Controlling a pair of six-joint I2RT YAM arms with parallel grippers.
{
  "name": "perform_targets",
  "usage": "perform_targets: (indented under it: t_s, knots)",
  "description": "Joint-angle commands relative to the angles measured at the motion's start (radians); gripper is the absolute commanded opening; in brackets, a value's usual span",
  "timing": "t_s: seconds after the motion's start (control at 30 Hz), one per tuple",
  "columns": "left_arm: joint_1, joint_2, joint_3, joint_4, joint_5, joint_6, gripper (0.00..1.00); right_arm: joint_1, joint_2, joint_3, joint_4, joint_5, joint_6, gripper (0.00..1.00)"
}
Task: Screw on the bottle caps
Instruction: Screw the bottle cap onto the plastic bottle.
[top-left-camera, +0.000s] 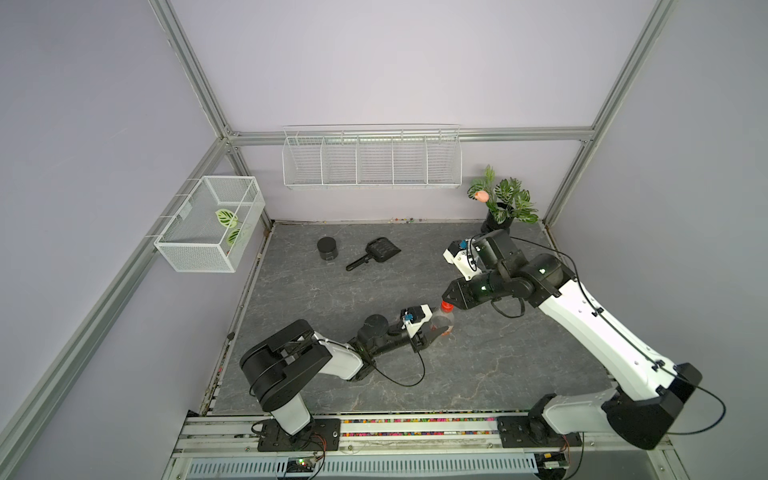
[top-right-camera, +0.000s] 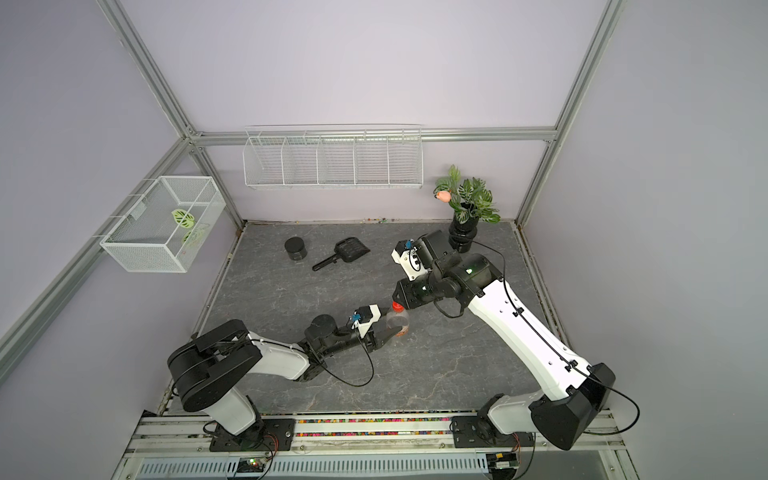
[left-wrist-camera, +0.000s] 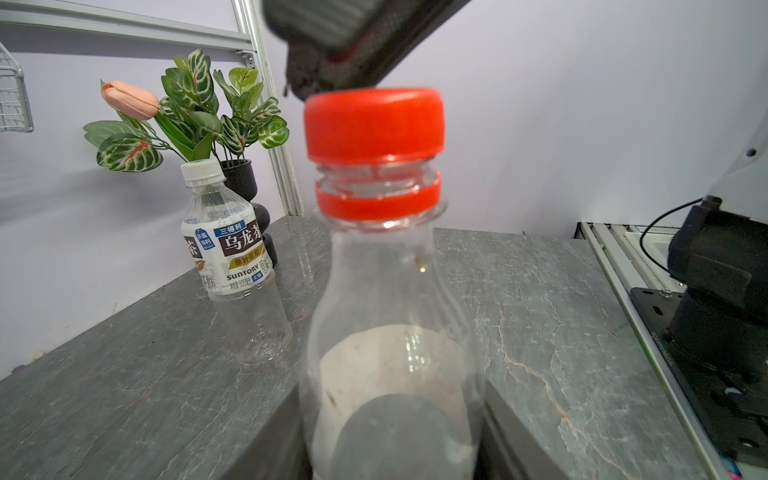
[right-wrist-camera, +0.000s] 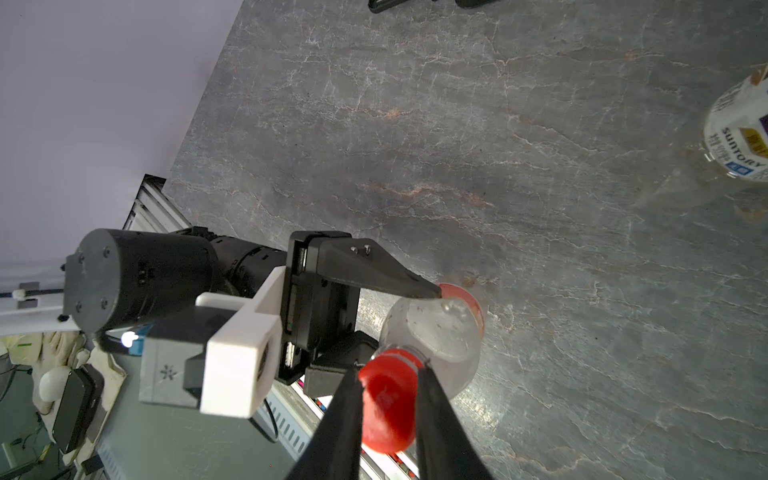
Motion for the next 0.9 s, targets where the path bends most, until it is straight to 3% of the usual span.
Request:
perform_targets:
  t_s: [0.0, 0.87]
  knots:
    - [-0.006, 0.036, -0.006, -0.136, 0.008, -0.01, 0.56, -0.006, 0.005, 0.028, 0.014, -0.049, -0.029, 0.26]
    - [-0.006, 0.04, -0.001, -0.135, -0.006, -0.018, 0.56, 0.001, -0.061, -0.05, -0.058, -0.012, -0.005, 0.18]
